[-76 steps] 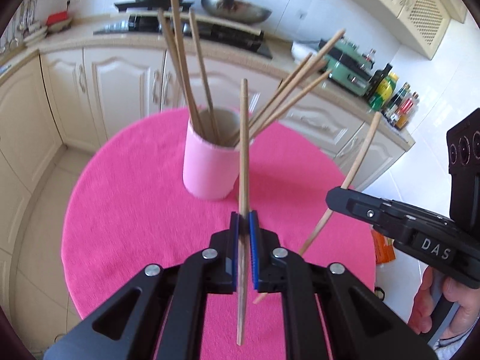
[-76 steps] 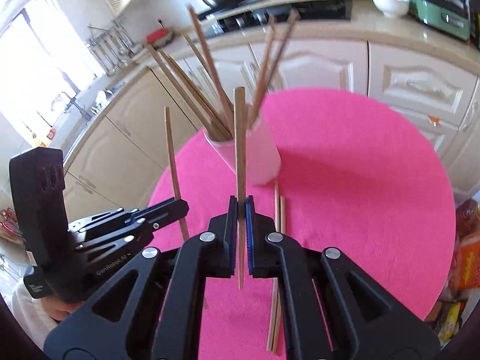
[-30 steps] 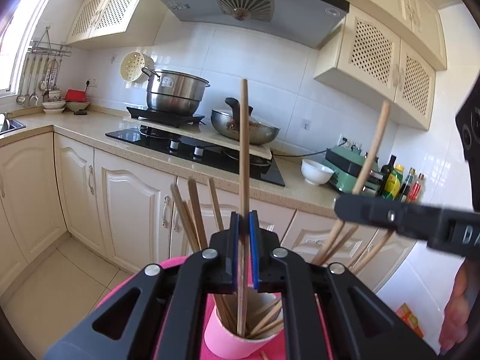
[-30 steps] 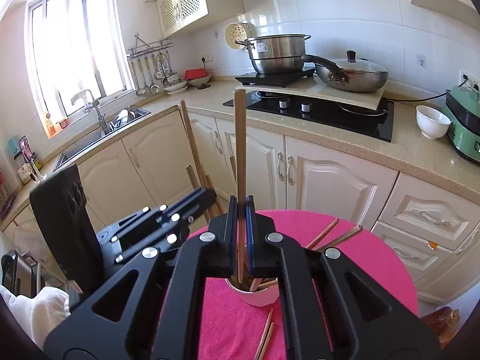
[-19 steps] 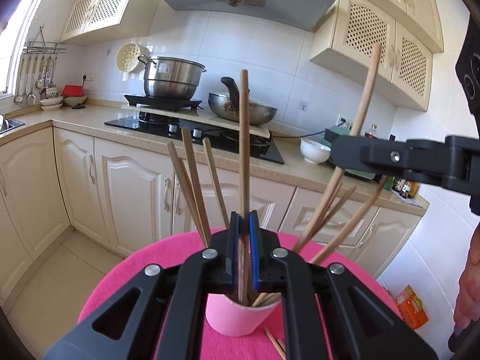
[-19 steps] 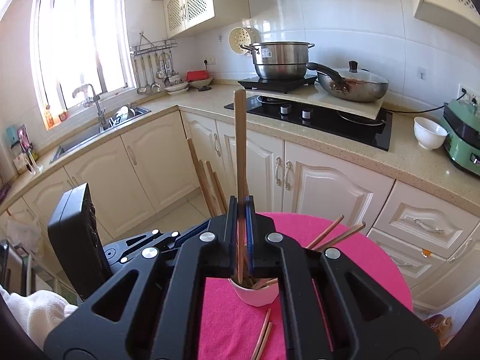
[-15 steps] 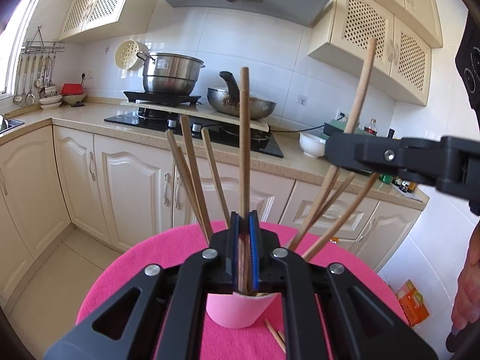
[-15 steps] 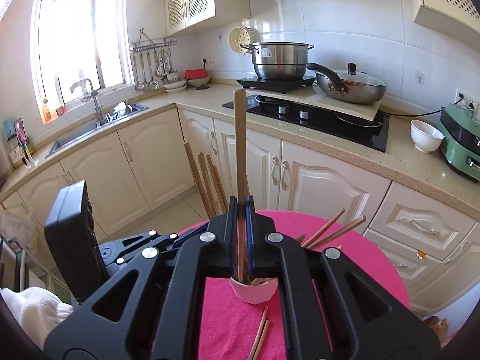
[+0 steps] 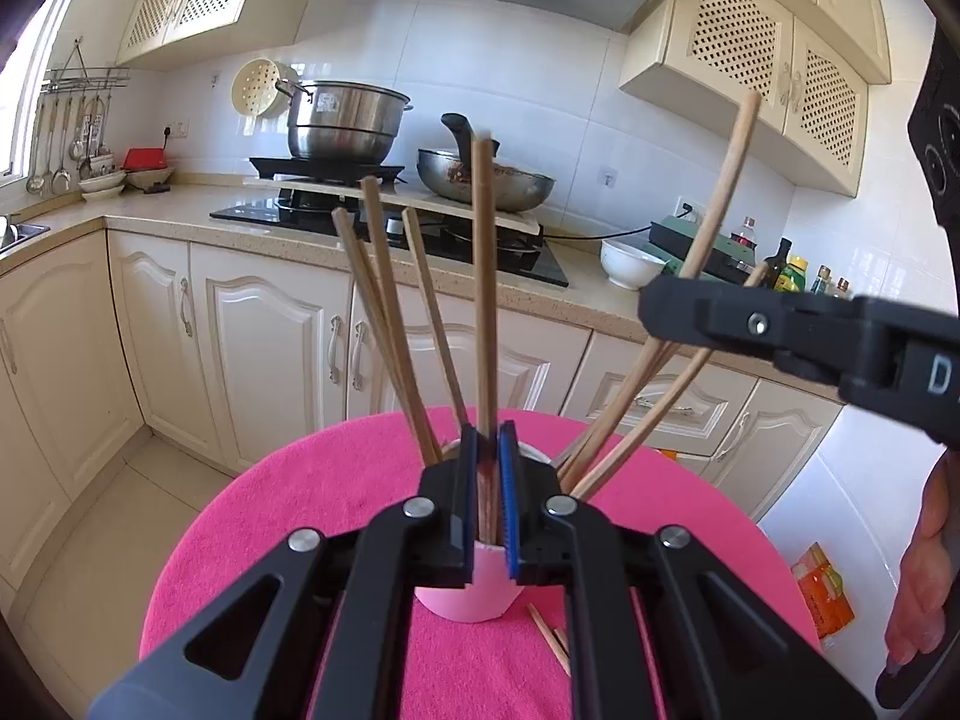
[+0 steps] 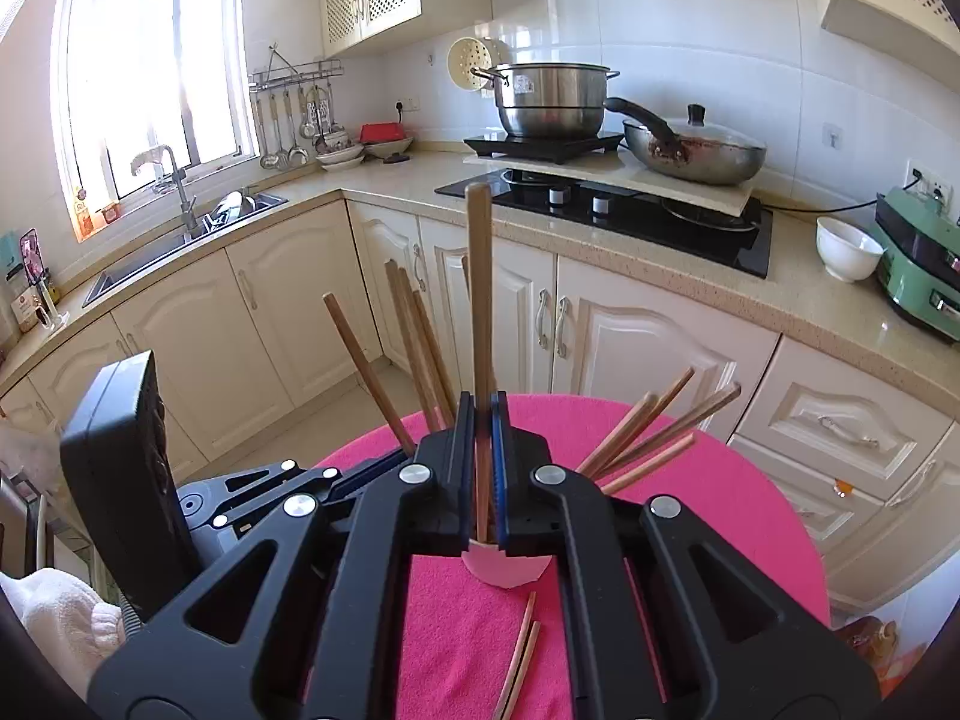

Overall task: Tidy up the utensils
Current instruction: 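Open the left tool while the right tool opens, dropping chopsticks into the cup, then move both open tools back down to the last two chopsticks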

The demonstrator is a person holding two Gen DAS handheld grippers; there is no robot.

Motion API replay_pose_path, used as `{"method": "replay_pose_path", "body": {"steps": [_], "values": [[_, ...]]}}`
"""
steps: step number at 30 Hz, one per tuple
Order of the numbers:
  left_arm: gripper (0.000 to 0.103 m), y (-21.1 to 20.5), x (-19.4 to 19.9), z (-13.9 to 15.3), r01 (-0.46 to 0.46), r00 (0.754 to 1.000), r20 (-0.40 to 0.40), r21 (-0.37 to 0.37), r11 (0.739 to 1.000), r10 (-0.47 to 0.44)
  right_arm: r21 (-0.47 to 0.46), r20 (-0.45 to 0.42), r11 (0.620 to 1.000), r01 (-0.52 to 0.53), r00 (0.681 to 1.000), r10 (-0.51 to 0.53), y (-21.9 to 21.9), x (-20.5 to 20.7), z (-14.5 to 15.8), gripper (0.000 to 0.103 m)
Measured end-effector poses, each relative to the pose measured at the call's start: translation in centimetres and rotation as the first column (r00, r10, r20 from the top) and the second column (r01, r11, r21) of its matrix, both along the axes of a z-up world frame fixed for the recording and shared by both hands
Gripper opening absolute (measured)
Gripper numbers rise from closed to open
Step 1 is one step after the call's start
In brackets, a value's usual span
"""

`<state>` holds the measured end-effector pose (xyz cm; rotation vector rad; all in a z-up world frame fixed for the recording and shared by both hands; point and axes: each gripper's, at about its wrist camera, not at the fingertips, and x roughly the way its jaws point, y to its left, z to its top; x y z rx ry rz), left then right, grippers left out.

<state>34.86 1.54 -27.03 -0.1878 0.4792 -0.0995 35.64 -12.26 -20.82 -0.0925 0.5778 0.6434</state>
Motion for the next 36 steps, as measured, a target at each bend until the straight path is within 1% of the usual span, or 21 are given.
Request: {"method": "replay_pose_path", "body": {"steps": [1, 2, 3, 13, 21, 27, 29, 34, 36], "values": [[0.018, 0.0, 0.0, 0.1, -0.003, 1.000, -0.001, 0.001, 1.000, 0.003, -0.002, -0.002, 1.000, -0.002, 1.000, 0.002, 0.1, 0.0, -0.1, 0.006], [0.029, 0.0, -0.2, 0.2, -0.013, 1.000, 0.000, 0.008, 1.000, 0.013, -0.002, -0.002, 1.000, -0.002, 1.000, 0.002, 0.1, 0.0, -0.2, 0.006], [0.030, 0.0, -0.3, 0.2, -0.024, 1.000, 0.005, 0.015, 1.000, 0.024, 0.000, -0.003, 1.000, -0.002, 1.000, 0.002, 0.1, 0.0, -0.2, 0.006], [0.031, 1.0, -1.9, 0.8, -0.073, 0.997, -0.008, 0.028, 0.997, 0.073, -0.003, -0.022, 1.000, 0.000, 1.000, 0.000, 0.4, 0.3, -1.4, 0.006], [0.033, 2.0, -2.8, 1.3, -0.110, 0.994, -0.020, 0.044, 0.993, 0.111, -0.043, -0.035, 0.999, 0.001, 0.999, -0.003, 1.5, 0.2, -3.7, 0.006], [0.033, 2.5, -3.3, 1.7, -0.122, 0.992, -0.029, 0.083, 0.989, 0.124, -0.064, -0.054, 0.998, 0.017, 0.998, -0.021, 1.9, 0.1, -5.6, 0.006], [0.033, 2.8, -3.5, 1.9, -0.122, 0.992, -0.030, 0.091, 0.988, 0.125, -0.073, -0.035, 0.997, 0.018, 0.999, -0.021, 2.1, -0.3, -5.7, 0.006], [0.033, 3.5, -4.3, 2.5, -0.126, 0.991, -0.025, 0.088, 0.988, 0.129, -0.071, -0.032, 0.997, 0.036, 0.999, -0.038, 2.5, -0.4, -5.3, 0.006], [0.037, 3.8, -4.6, 2.8, -0.130, 0.991, -0.025, 0.084, 0.988, 0.133, -0.060, -0.031, 0.997, 0.048, 0.998, -0.050, 2.5, -0.8, -5.1, 0.007]]}}
